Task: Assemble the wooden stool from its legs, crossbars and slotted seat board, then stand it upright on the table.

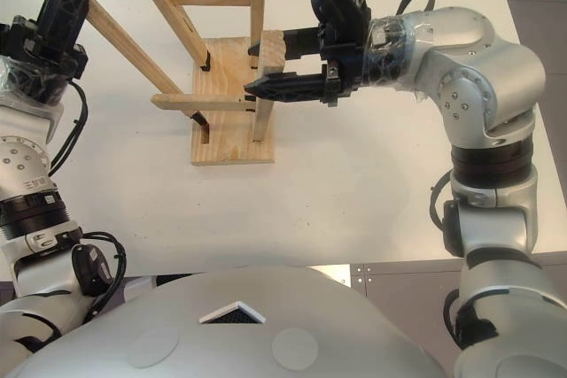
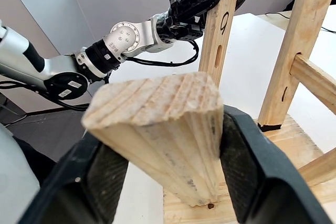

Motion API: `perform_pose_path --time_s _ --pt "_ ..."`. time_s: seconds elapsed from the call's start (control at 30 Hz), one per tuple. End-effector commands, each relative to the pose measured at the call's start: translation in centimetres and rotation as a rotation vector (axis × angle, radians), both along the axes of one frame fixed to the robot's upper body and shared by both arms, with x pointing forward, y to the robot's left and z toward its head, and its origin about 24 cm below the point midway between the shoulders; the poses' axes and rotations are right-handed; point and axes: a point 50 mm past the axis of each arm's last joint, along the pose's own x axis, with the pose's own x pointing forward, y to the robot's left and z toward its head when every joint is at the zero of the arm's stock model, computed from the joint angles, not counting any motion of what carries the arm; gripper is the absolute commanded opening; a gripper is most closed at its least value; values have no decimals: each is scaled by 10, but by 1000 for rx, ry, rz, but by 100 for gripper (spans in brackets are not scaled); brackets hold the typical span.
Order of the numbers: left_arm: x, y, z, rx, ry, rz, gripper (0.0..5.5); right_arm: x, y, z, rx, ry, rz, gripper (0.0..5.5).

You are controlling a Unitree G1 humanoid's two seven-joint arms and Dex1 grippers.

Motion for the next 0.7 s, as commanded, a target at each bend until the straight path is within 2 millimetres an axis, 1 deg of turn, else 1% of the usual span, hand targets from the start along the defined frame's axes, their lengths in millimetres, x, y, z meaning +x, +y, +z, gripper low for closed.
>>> perform_pose_path --time_s 0.03,0.13,0.23,0.4,0.47,0.53,0.63,0.7 --pt "-6 -5 -9 6 22 -20 201 8 -5 -11 -70 17 -48 223" --pt "-15 -1 -21 41 72 -38 201 9 -6 -12 -77 15 -47 220" --pt "-23 11 -23 105 102 -44 201 9 -8 -15 -84 17 -44 218" --pt "-34 32 -21 267 164 -126 201 7 -9 -17 -87 20 -46 216" --pt "-40 41 -20 349 199 -194 201 5 -8 -18 -85 23 -44 216" --pt "-46 45 -16 437 232 -277 201 2 -8 -20 -83 27 -42 216" --pt "-47 54 -12 521 256 -338 201 -1 -7 -22 -81 33 -44 216" --pt "-46 57 -5 585 252 -374 201 -3 -7 -24 -82 35 -45 216"
